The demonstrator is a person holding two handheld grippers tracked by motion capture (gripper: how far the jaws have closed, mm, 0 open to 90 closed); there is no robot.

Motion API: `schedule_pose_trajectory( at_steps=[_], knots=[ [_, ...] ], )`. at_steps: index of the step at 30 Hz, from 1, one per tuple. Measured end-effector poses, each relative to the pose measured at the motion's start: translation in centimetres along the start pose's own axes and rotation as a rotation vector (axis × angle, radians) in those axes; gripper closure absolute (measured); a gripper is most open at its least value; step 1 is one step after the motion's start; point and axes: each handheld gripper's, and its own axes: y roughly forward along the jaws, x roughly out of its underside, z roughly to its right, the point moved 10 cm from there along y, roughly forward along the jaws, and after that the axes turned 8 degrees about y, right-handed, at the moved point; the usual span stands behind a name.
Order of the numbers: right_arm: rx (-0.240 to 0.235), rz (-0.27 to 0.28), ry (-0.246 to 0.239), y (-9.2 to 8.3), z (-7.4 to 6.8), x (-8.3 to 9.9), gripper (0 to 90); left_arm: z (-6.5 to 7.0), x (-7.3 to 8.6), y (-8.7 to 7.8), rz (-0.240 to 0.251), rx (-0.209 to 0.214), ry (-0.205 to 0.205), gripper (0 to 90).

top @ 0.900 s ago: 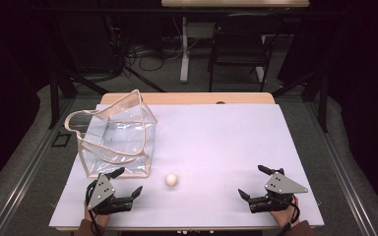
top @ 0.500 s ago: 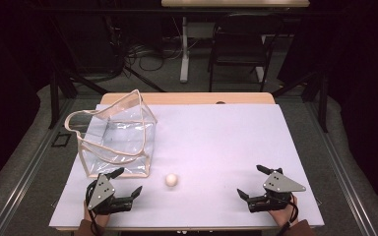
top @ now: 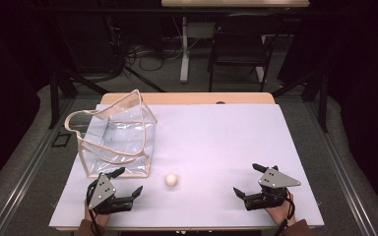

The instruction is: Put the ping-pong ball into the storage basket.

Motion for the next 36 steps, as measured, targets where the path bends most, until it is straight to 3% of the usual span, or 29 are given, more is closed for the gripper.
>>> schedule_pose_trajectory(
  at_steps=[13,25,36],
  knots=[
    [-0.006,-0.053,-0.022,1.3,-0.3,-0.7,0.0,0.0,0.0,0.1,-0.001,0.005,0.004,15.9],
    [-0.054,-0.089,-0.057,3.0,-1.5,-1.3,0.0,0.0,0.0,0.1,0.003,0.004,0.007,15.9],
    [-0.074,-0.117,-0.06,4.3,-1.8,-1.6,0.0,0.0,0.0,0.2,0.001,0.009,0.006,15.9]
  ],
)
